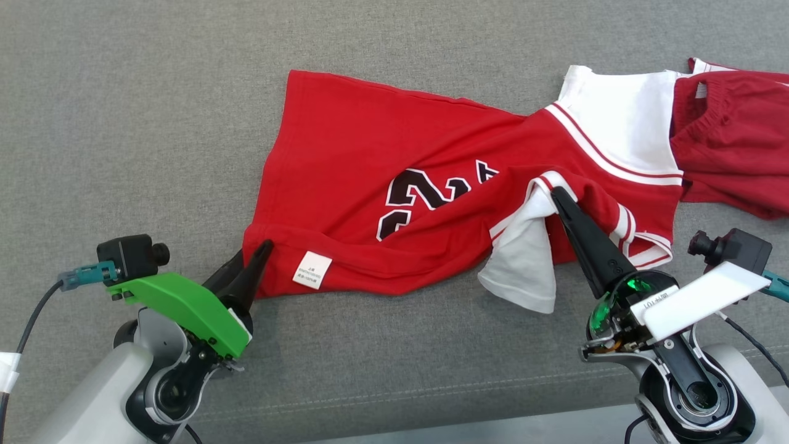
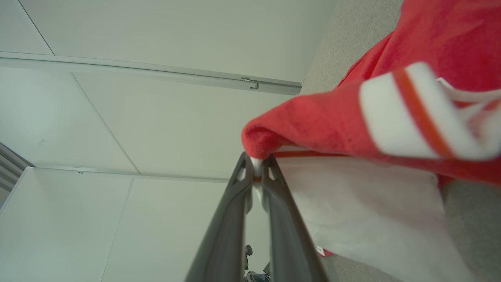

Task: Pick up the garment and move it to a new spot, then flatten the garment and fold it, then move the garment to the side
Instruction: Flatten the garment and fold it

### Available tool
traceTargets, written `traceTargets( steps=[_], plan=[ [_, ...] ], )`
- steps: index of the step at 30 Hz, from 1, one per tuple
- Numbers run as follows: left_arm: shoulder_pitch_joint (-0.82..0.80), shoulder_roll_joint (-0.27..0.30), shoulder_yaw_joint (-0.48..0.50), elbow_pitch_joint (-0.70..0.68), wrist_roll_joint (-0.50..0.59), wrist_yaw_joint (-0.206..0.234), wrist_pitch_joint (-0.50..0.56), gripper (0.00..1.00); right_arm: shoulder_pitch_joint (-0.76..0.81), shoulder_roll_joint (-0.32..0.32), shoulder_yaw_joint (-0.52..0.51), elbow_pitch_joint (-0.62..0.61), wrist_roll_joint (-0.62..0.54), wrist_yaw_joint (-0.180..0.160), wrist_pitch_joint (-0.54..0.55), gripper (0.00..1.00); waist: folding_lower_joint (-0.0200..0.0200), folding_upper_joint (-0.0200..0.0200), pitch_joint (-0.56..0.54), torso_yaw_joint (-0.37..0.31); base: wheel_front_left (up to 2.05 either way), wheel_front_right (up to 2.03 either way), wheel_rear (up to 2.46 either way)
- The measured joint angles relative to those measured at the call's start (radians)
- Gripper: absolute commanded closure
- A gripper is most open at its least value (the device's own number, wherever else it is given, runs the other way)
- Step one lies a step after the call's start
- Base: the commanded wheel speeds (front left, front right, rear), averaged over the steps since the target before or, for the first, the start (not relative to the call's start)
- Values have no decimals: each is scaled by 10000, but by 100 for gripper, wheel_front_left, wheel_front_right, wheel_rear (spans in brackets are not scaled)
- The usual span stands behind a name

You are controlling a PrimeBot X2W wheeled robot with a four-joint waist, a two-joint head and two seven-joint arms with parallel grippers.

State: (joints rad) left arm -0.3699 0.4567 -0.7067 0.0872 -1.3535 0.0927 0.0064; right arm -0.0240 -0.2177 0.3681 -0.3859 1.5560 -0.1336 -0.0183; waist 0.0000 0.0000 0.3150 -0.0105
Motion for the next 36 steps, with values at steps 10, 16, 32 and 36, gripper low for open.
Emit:
traceTargets(
  steps=[10, 16, 32, 36],
  plan=[
    [-7, -19, -25, -161, 29, -46, -29, 100, 0, -2, 17, 46, 0, 0, 2, 100, 0, 0, -76, 91, 0, 0, 0],
    [-44, -12, -19, -420, 44, -148, -31, 100, 2, 0, 38, 130, 0, 0, 13, 100, 0, 0, -144, 84, 0, 0, 0],
    [43, 571, 1377, -2115, -295, -357, -859, 100, -384, -148, -1400, -579, 458, 0, -153, 100, 0, 0, -929, 172, 0, 0, 0],
    [591, 654, 1799, -2646, -826, -414, -1143, 100, -352, 36, -1641, -978, 1114, 12, -173, 100, 0, 0, -1211, 203, 0, 0, 0]
  ],
)
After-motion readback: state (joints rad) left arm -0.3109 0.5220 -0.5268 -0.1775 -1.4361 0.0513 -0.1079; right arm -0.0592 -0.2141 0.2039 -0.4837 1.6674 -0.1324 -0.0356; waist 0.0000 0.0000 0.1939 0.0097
